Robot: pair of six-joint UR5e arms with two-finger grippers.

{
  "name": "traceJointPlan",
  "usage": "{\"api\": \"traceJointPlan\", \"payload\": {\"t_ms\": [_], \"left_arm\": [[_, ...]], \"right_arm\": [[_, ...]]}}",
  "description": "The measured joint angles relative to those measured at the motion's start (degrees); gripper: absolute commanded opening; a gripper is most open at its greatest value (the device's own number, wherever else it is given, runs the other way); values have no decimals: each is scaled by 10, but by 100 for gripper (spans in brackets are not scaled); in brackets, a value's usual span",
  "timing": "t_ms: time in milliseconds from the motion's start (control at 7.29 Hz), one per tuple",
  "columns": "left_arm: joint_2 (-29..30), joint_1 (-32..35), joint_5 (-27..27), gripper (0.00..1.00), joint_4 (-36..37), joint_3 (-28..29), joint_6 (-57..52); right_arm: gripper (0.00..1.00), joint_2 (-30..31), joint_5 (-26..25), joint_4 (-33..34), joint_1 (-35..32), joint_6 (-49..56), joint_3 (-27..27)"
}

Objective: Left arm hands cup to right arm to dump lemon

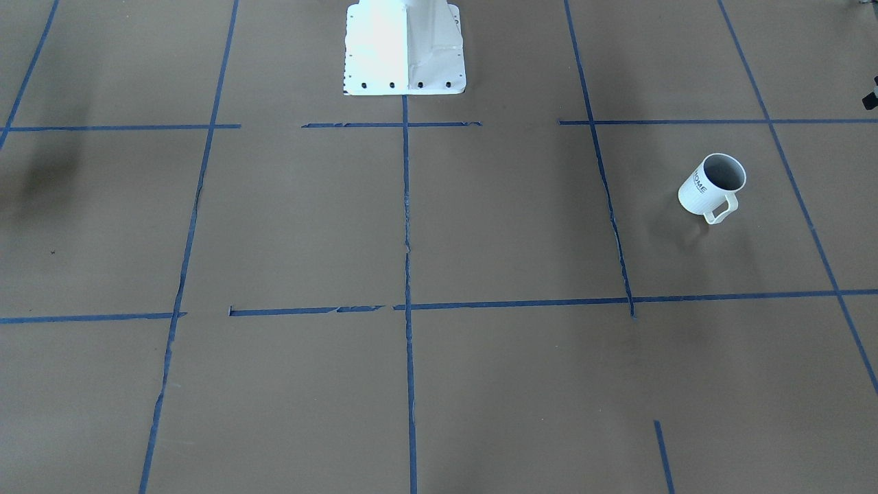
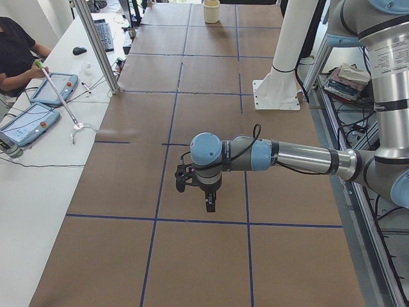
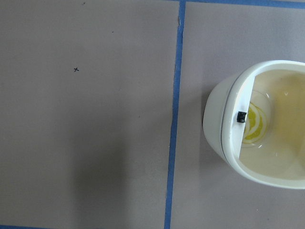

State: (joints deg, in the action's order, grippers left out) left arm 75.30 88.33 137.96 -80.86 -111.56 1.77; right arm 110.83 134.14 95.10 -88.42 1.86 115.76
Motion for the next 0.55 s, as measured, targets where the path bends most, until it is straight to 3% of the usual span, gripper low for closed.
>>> {"api": "traceJointPlan", "payload": {"t_ms": [549], "left_arm": [[0,0,1,100,0,-3,2]], "right_arm": [[100,1,4,-1,0,1,0]]}}
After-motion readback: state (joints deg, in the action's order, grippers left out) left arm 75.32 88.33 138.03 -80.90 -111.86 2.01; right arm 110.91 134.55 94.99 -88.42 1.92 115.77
